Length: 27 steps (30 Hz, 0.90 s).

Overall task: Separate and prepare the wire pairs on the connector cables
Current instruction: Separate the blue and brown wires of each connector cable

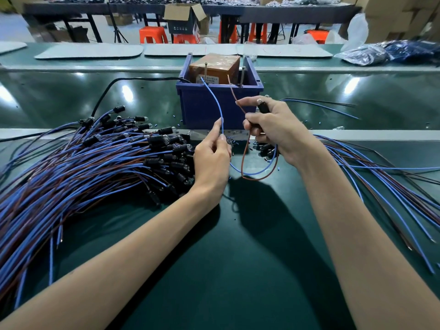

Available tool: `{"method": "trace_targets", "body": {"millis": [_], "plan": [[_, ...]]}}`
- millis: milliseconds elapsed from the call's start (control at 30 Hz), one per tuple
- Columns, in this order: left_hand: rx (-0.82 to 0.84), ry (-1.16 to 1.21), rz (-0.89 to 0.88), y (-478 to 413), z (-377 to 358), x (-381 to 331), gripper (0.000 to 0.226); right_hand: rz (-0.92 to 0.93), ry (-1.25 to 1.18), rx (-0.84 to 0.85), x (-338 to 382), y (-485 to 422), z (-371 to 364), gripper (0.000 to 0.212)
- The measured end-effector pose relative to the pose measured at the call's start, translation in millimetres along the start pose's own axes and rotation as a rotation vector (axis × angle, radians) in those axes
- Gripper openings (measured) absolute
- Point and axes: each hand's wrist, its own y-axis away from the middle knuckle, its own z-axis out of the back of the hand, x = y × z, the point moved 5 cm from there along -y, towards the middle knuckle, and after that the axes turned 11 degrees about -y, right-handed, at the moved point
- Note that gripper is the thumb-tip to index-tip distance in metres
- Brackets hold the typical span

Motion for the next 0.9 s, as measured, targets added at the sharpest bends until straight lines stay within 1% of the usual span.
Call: {"method": "trace_targets", "body": {"millis": [200, 433, 633, 833, 900], "plan": [[0.011, -0.009, 0.003, -0.1, -1.5, 1.5, 0.041, -0.027, -0.026, -0.036, -1.3, 0.5, 0.9, 0.026], [0.03, -0.018, 0.006, -0.4, -2.7, 3.5, 0.039, -0.061, -0.018, -0.158, -2.4, -1.5, 8.6, 0.026], [0.037, -0.026, -0.003, -2.4, -3.3, 5.6, 0.039, -0.076, -0.072, -0.239, -4.3, -3.2, 13.1, 0.026], [0.033, -0.101, -0.092, -2.9, -1.7, 4.8, 0.039, -0.076, -0.084, -0.335, -6.1, -4.6, 20.7, 0.029], [0.04, -0.109, -0.089, -5.0, -1.9, 7.6, 0.04, -0.077, -0.082, -0.348, -6.8, -5.5, 23.0, 0.03]]}}
